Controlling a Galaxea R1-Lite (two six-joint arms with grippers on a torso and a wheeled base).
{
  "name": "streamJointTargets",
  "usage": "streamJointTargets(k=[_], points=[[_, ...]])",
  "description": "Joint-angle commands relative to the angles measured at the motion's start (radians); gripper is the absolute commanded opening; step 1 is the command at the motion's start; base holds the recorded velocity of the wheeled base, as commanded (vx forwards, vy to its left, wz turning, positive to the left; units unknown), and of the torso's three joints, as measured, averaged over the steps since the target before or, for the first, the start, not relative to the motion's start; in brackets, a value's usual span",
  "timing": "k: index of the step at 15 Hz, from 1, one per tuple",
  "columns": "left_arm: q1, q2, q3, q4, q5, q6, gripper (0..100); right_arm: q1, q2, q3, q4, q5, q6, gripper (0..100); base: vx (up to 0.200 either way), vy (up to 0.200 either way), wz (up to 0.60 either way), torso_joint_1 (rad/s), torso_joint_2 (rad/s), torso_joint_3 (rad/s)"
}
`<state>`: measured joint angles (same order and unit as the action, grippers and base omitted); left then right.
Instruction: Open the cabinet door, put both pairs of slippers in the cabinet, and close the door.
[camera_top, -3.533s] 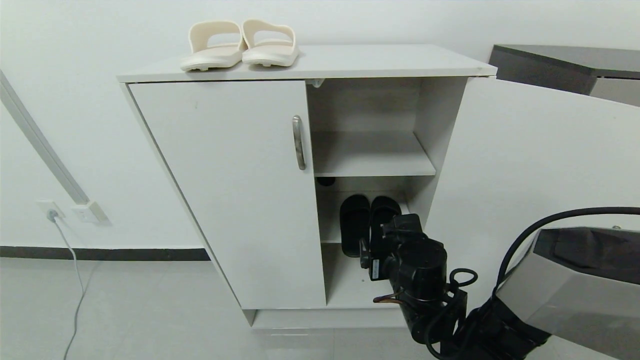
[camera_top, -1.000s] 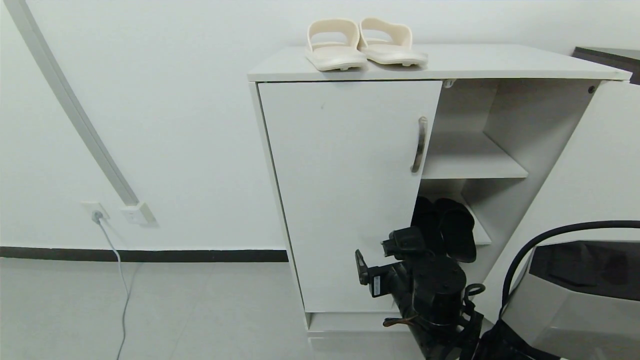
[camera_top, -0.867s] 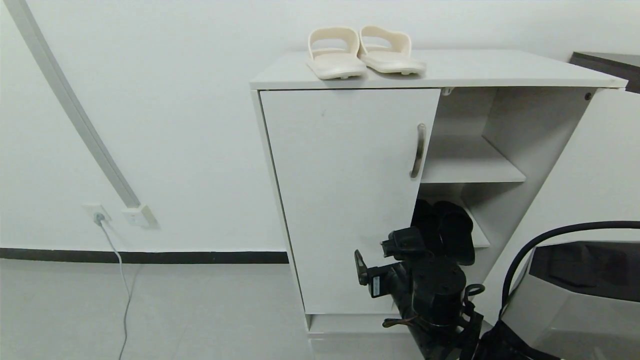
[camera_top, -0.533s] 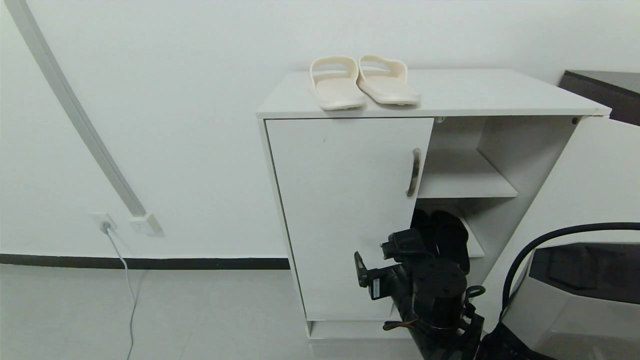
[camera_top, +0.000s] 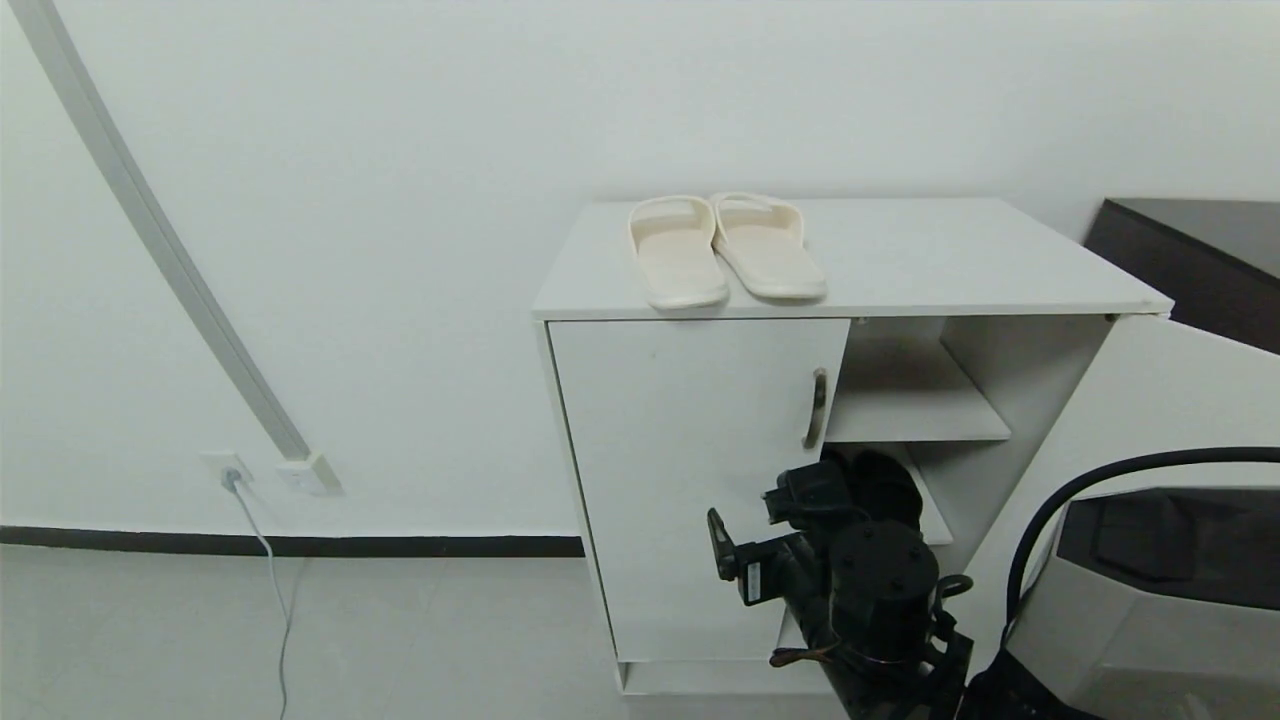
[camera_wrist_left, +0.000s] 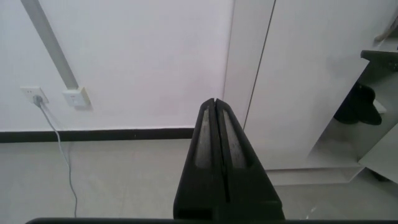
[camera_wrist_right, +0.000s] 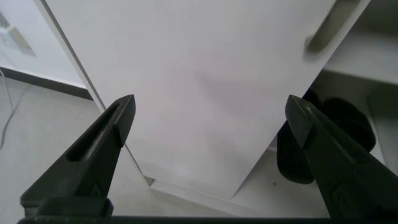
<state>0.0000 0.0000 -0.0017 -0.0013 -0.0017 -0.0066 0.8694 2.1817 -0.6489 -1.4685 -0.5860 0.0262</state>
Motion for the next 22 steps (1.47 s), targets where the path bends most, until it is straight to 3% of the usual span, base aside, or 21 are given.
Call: streamJointTargets(k=[1,18,22], points=[[0.000,0.002,0.000,0.000,0.000,-0.001,0,0.000,0.003,0.000,-0.001,0.000,0.000,100,0.000,0.000,0.00,0.173,-0.49,-0.315],[0.000,0.002,0.000,0.000,0.000,-0.001,0,0.002,0.003,0.020,-0.001,0.017,-0.008,100,0.000,0.000,0.00,0.227,-0.54,-0.314],[0.000,0.002,0.000,0.000,0.000,0.002,0,-0.007,0.020,0.034,-0.102,0.077,-0.094,100,0.000,0.000,0.00,0.081,-0.19,-0.101]])
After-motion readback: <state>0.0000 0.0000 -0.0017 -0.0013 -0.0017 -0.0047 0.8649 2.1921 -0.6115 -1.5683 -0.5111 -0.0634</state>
